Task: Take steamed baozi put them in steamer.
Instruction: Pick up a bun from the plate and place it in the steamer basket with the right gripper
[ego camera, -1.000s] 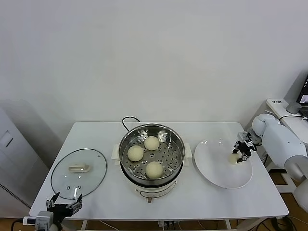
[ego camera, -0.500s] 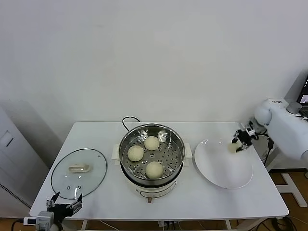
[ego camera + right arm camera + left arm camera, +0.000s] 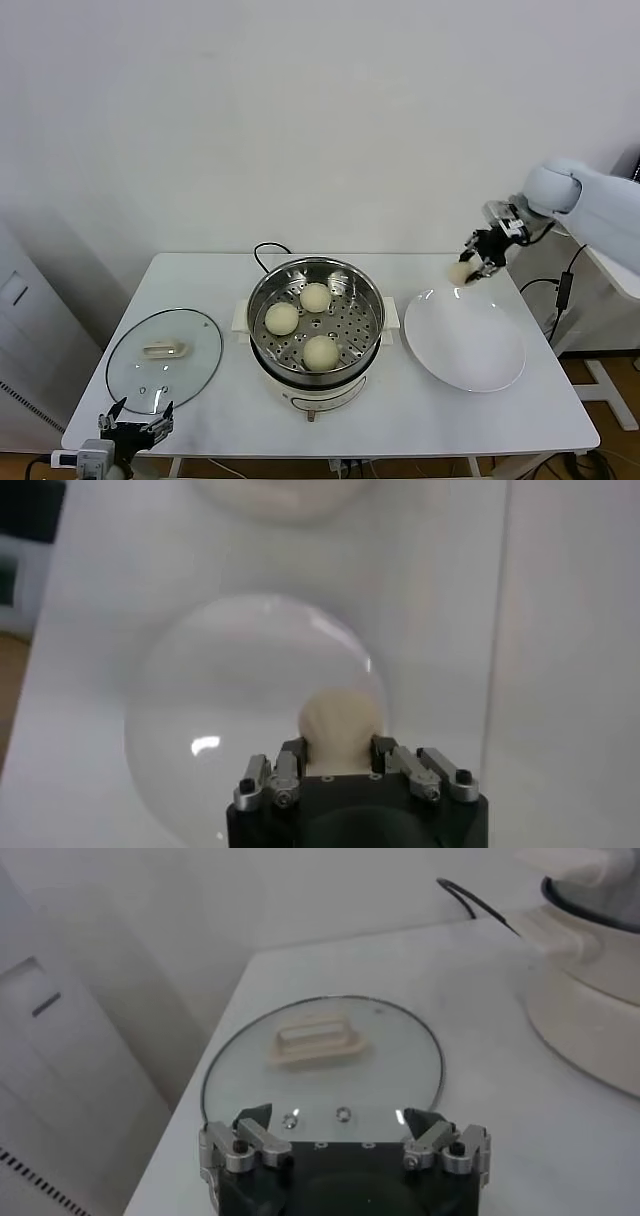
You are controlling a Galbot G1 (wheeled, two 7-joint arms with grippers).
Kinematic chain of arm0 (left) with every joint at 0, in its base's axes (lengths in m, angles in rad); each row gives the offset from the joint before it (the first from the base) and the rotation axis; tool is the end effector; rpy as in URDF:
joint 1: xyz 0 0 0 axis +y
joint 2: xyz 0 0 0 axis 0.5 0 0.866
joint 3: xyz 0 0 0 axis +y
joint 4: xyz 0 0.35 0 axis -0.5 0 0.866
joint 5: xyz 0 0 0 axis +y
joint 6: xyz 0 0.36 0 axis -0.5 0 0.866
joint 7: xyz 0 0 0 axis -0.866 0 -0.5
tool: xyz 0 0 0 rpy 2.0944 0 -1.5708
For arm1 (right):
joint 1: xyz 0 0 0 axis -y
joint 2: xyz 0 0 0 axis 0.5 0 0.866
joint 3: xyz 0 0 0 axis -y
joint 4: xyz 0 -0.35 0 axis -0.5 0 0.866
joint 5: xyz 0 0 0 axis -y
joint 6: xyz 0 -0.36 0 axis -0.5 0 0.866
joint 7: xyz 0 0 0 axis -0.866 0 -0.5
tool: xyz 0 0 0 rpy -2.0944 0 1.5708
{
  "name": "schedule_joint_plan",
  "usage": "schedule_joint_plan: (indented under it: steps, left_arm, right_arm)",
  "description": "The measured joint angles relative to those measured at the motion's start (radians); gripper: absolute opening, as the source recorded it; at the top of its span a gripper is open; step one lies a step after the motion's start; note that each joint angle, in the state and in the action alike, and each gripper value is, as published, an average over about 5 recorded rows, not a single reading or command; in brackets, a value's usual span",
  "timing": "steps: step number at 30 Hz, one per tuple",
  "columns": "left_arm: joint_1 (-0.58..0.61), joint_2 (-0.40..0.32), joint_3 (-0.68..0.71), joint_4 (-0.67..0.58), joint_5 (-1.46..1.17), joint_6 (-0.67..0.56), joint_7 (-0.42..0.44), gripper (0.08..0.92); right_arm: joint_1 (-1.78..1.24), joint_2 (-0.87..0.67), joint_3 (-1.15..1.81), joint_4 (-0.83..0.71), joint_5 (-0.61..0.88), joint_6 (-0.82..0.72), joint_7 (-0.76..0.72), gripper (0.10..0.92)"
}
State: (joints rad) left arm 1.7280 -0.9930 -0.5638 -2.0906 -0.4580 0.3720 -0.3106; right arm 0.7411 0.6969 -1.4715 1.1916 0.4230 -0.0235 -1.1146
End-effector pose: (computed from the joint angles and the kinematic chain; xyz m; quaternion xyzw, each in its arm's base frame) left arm 0.1567 0.1040 -0.3026 0.0298 -0.9576 -0.0885 0.2727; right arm 0.5608 -0.1750 -0.0171 0.5288 -0.5602 0.5439 0.3328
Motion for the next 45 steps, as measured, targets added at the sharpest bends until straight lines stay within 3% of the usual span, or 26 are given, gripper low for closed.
schedule_joint_plan:
  steps: [10,23,45]
  left_arm:
    - [0.002,0.002,0.003,-0.003,0.001,0.001,-0.001,0.823]
    - [0.005,-0.003,0.002,-0.004,0.001,-0.004,-0.002,0.823]
    - [0.001,-0.006,-0.003,-0.004,-0.003,-0.006,-0.003,0.823]
  right_arm:
    - [0.195,0.058,-0.185,0.201,0.246,-0.182,0.111,0.416]
    - [0.249,0.176,-0.248,0.324,0.472,-0.355,0.256,0.416]
    - [0.123,0.321,-0.233,0.345,0.566,-0.486,0.442,0.416]
